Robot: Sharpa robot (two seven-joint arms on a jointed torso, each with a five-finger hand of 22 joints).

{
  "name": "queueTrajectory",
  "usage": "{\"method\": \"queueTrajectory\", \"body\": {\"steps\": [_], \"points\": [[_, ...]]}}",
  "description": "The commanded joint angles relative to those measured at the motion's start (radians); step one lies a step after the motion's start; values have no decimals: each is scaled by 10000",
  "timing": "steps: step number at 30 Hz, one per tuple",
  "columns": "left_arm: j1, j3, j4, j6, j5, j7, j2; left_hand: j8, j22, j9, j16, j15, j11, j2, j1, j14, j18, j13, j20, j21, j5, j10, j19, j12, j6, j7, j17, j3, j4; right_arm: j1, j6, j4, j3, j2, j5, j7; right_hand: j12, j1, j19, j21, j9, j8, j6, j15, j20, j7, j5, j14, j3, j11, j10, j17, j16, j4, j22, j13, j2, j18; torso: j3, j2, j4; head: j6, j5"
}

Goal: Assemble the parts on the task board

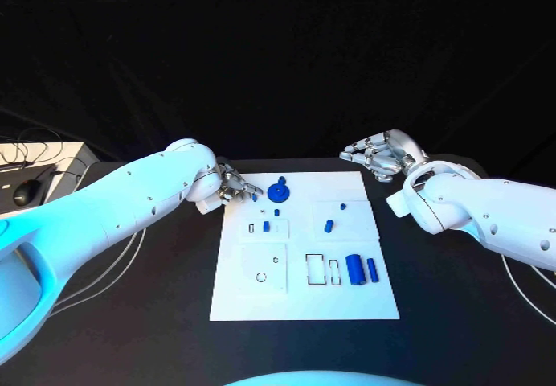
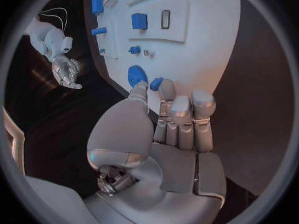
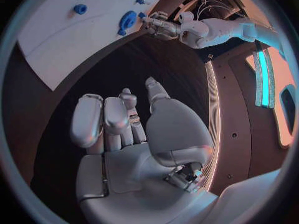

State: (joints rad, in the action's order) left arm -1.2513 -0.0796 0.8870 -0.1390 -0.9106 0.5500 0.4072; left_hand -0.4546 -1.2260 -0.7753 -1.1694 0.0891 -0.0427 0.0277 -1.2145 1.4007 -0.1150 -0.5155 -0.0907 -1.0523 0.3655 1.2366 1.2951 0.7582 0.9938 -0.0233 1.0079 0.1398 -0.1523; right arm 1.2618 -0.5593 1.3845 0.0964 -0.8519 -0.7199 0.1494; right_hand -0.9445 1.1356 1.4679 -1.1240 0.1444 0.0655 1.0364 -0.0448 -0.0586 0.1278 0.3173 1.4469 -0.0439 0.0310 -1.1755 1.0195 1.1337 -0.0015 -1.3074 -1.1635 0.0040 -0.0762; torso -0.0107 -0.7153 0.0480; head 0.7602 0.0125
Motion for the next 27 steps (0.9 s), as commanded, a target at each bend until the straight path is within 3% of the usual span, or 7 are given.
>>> {"method": "queueTrajectory", "body": {"steps": [1,5,8,9,17,18,27], "points": [[-22,-1,-9,-142,117,-125,-31,73,-18,21,4,0,12,-110,-85,-51,150,-15,-9,31,32,-48,-52,-44,68,-25,8,-96,41,6,5,5,-6,11,-29,43,-67,38,365,24,-11,20,29,-18,-6,55,35,-48,6,-22,66,8,-5,-65,-1566,7,89,-37,0,0,-4,11,1],[-22,-1,-5,-195,183,-136,-36,148,-25,76,-6,11,0,-273,-291,-54,159,-16,-22,44,32,-58,-62,-55,70,-8,25,-408,144,6,7,1,-6,14,-29,43,-67,38,365,24,-11,20,29,-18,-6,55,35,-48,6,-22,66,8,-5,-65,-1566,7,89,-37,0,-3,-3,8,2],[-22,0,10,-258,236,-151,-35,238,-42,148,-7,16,-12,-272,-407,-66,172,-15,-30,47,41,-75,-67,-74,96,-1,34,-791,208,6,10,0,-6,14,-29,42,-67,38,365,24,-11,20,29,-18,-6,55,35,-48,6,-22,66,8,-5,-65,-1566,7,89,-37,-4,-5,-4,16,6],[-22,0,14,-273,251,-154,-35,312,-68,198,-18,20,-12,-76,-332,-72,199,-18,-49,55,36,-69,-76,-89,146,2,53,-1331,199,6,9,-1,-6,14,-29,41,-67,38,365,24,-11,20,29,-18,-6,55,35,-48,6,-22,66,8,-5,-65,-1566,7,89,-37,-3,-5,-4,28,5],[-22,0,36,-372,373,-183,-36,429,-114,255,-36,27,-29,125,-372,-79,213,-13,-58,70,41,-76,-78,-139,152,20,107,-2577,337,6,10,-9,-6,16,-30,42,-72,48,367,14,-14,19,32,-19,-7,56,40,-48,4,-23,64,11,-5,-81,-1568,7,91,-35,1,-5,9,36,16],[-22,0,36,-378,382,-185,-37,486,-128,274,-39,26,-31,337,-179,-78,211,-19,-55,100,30,-55,-81,-162,195,25,130,-3301,412,6,10,-10,-6,17,-30,42,-72,48,367,14,-14,19,32,-19,-7,56,40,-48,4,-23,64,11,-5,-81,-1568,7,91,-35,3,-4,9,35,22],[-21,0,59,-367,461,-194,-18,545,-193,222,-81,24,-37,450,-33,-69,218,-26,-47,92,20,-16,-70,-212,179,38,212,-4410,753,6,10,-17,-6,24,-30,46,-72,48,367,14,-14,19,32,-19,-7,56,40,-48,4,-23,64,11,-5,-81,-1568,7,91,-35,-1,-8,1,53,12]]}}
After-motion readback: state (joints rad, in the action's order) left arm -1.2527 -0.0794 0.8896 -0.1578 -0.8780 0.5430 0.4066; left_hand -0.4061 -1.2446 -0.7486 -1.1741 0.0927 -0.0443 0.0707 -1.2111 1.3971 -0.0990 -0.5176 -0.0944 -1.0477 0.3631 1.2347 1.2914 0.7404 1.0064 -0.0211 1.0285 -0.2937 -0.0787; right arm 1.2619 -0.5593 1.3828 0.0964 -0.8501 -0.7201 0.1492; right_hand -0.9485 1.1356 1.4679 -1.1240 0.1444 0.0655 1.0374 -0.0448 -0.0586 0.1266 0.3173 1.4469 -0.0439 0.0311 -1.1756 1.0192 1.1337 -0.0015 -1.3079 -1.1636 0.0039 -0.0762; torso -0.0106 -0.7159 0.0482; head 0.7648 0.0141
